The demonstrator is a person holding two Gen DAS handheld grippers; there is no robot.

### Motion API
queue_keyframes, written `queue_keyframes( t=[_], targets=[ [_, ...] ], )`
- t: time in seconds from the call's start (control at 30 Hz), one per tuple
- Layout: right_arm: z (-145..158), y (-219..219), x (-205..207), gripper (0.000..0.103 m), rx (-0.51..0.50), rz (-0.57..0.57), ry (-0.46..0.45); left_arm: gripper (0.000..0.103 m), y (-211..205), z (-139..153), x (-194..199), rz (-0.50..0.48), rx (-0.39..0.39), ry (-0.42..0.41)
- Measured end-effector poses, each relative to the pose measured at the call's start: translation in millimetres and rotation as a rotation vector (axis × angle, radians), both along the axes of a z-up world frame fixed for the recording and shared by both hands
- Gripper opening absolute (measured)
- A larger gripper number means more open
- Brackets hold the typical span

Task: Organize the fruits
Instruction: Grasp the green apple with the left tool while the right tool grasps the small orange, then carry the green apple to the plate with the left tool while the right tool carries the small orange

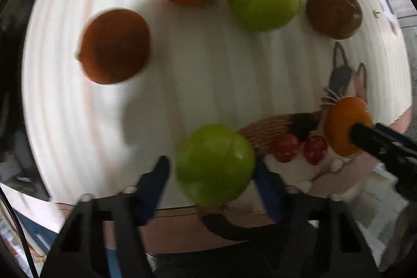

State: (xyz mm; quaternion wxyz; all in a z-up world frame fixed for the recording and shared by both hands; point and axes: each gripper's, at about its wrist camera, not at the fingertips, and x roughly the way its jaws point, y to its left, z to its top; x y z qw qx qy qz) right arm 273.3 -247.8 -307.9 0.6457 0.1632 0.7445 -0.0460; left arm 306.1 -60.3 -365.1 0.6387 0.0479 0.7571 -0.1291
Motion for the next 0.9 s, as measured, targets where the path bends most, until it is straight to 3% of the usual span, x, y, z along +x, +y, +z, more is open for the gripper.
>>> queue_keyframes(
  t=[0.17,0.33,0.67,0.9],
  targets=[
    [-14.0,-1.9,-2.4,0.068,0.065,-0.019,0.024,0.054,1.1,3.4,-1.2,0.016,0.055,-0.067],
    [-8.1,5.2,-3.1,0.068,0.039,0.032,0.001,0.054,16.3,3.5,2.2,0.088,0.042,-0.060],
    [-5.6,-0.1,-7.0,0.068,0.037,0.052,0.012,0.053,20.4,2.3,14.9,0.113,0.045,-0.069],
    [-3.9,18.3,-0.9,0.068,0.028,0.082,-0.006,0.053,33.6,29.0,31.4,0.122,0.007,-0.099]
  ],
)
